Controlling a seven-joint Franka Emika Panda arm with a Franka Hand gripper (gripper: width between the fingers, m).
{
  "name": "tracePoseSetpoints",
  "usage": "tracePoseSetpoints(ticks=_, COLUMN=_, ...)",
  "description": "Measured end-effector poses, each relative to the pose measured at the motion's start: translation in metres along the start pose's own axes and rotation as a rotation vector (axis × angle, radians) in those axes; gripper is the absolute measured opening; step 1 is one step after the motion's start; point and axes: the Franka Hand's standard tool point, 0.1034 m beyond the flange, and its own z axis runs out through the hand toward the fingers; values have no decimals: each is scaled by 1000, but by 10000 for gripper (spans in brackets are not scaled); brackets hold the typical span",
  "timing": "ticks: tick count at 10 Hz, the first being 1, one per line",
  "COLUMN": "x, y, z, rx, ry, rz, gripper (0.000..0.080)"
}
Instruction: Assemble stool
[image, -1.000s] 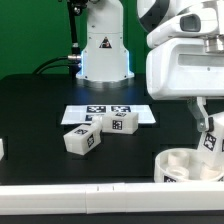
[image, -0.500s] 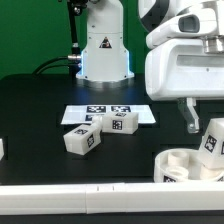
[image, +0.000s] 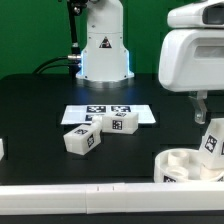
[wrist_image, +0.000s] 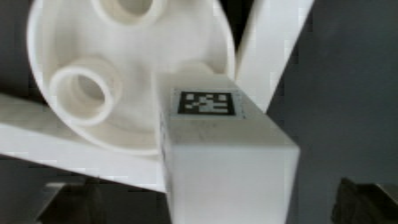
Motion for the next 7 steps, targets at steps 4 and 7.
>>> tracePoseSetpoints(ticks=4, x=-8, y=0, z=9, rx=0, ry=-102, rz=-83, gripper=649)
tracePoseSetpoints(ticks=7, x=-5, y=-3, z=10, rx=-16, ry=-112, rz=-448, gripper=649)
